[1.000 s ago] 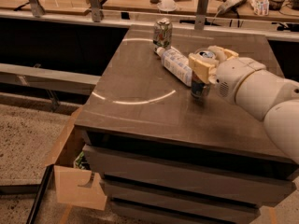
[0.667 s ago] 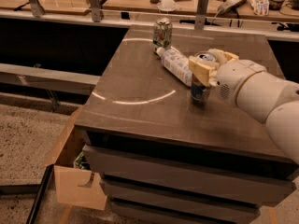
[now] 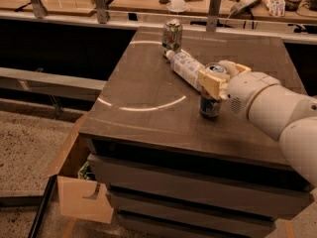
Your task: Place redbull can upright
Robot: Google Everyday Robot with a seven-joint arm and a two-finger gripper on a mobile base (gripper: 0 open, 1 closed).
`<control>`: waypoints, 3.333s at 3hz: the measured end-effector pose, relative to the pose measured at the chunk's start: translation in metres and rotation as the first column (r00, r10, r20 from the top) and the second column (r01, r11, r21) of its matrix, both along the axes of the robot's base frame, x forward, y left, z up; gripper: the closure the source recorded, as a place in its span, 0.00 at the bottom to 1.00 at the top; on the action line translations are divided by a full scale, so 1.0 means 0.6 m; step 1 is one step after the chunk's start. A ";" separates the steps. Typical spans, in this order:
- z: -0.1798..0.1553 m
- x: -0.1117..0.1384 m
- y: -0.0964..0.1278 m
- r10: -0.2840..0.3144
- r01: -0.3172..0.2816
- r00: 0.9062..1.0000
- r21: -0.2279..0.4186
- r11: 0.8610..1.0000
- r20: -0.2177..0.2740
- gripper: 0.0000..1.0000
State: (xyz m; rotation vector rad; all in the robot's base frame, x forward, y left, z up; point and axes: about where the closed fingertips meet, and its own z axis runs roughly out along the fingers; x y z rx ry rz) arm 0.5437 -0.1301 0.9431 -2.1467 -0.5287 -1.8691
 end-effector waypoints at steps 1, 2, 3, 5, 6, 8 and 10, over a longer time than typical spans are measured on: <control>-0.005 -0.005 0.003 -0.008 0.008 1.000 0.007 1.000 -0.009 0.40; -0.006 -0.009 0.004 -0.017 0.017 1.000 0.007 1.000 -0.013 0.15; -0.003 -0.008 0.003 -0.023 0.023 1.000 0.005 1.000 -0.008 0.00; 0.053 0.023 -0.020 -0.074 0.076 0.993 -0.012 0.997 0.087 0.00; 0.115 0.040 -0.051 -0.125 0.132 0.977 -0.026 0.991 0.170 0.00; 0.190 -0.046 -0.247 -0.350 0.403 0.899 -0.183 0.897 0.261 0.00; 0.200 -0.062 -0.274 -0.379 0.439 0.884 -0.207 0.874 0.275 0.00</control>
Offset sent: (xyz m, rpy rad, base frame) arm -0.0071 0.0002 -0.0060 0.0103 0.0203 -0.0321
